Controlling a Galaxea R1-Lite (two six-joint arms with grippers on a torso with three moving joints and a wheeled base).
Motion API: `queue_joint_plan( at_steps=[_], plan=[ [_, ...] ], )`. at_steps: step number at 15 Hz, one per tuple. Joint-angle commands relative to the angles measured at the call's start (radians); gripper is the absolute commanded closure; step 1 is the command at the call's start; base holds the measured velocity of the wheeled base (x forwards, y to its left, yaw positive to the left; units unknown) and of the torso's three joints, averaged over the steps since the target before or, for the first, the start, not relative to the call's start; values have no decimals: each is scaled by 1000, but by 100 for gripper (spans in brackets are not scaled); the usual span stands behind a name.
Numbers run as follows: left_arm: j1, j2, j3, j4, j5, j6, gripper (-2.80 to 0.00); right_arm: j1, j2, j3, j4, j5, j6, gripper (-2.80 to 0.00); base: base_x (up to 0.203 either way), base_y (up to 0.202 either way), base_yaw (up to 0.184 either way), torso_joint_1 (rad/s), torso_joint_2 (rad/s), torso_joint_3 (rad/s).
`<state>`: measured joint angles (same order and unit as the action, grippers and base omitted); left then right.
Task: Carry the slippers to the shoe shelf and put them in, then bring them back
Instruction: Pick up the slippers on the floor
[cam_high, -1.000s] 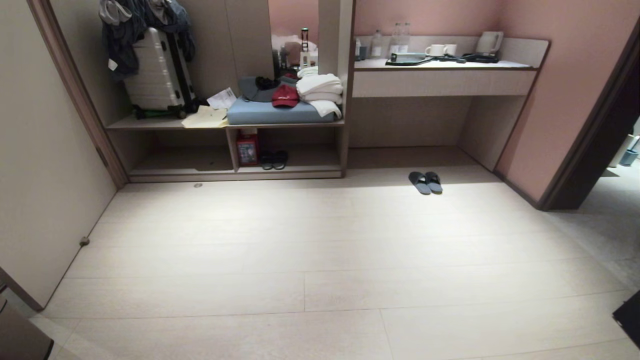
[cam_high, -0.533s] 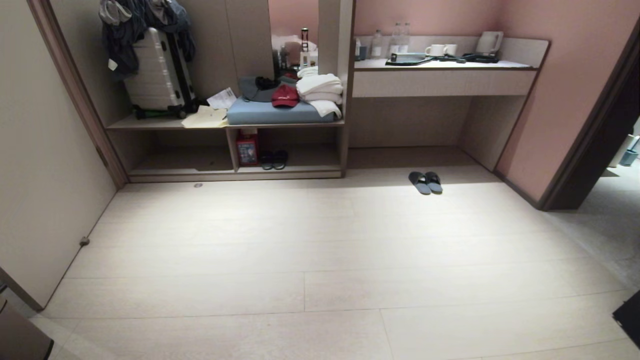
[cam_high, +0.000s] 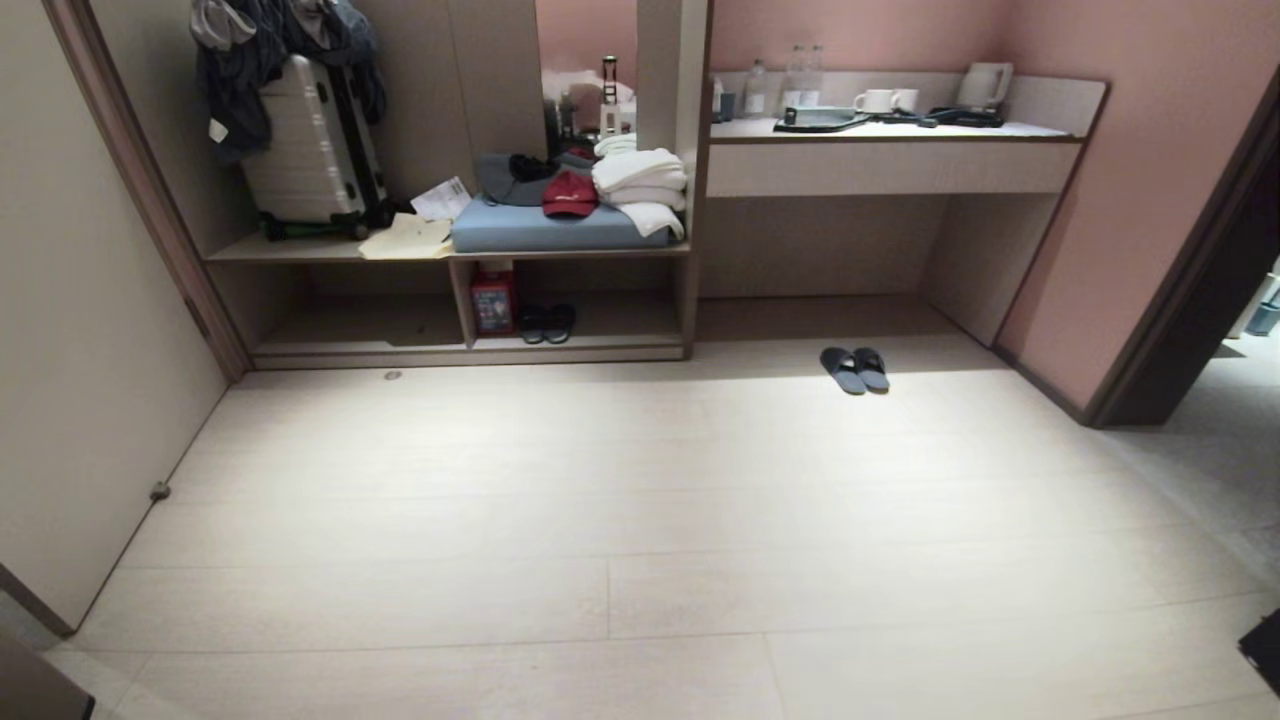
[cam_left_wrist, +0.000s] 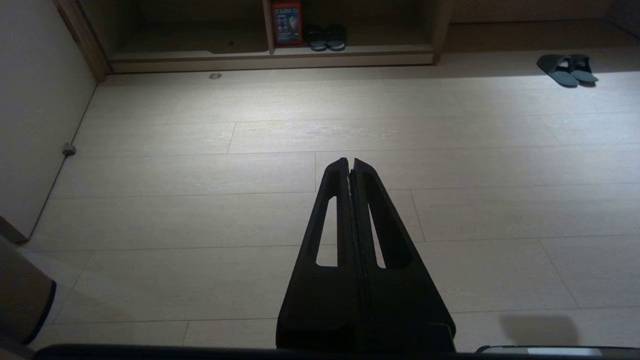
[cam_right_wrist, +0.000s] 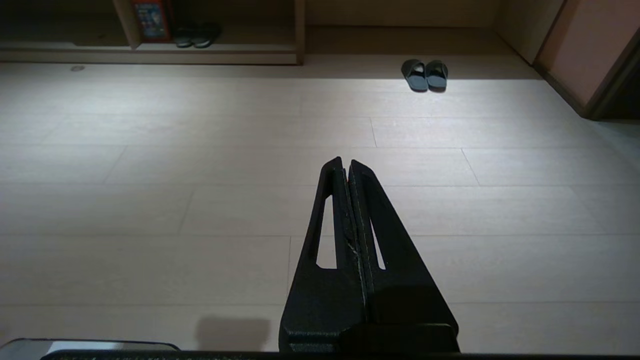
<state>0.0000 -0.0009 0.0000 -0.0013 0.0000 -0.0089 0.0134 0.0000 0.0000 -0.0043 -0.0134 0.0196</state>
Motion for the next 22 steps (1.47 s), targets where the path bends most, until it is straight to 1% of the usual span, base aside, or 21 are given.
queue_joint_plan(
  at_steps=[1, 22],
  plan=[
    [2, 1, 0, 0, 2, 0, 0, 0, 0, 0, 0, 0, 0, 0, 201, 0, -1, 9, 5, -3],
    [2, 1, 0, 0, 0, 0, 0, 0, 0, 0, 0, 0, 0, 0, 196, 0, -1, 2, 2, 3]
  ],
)
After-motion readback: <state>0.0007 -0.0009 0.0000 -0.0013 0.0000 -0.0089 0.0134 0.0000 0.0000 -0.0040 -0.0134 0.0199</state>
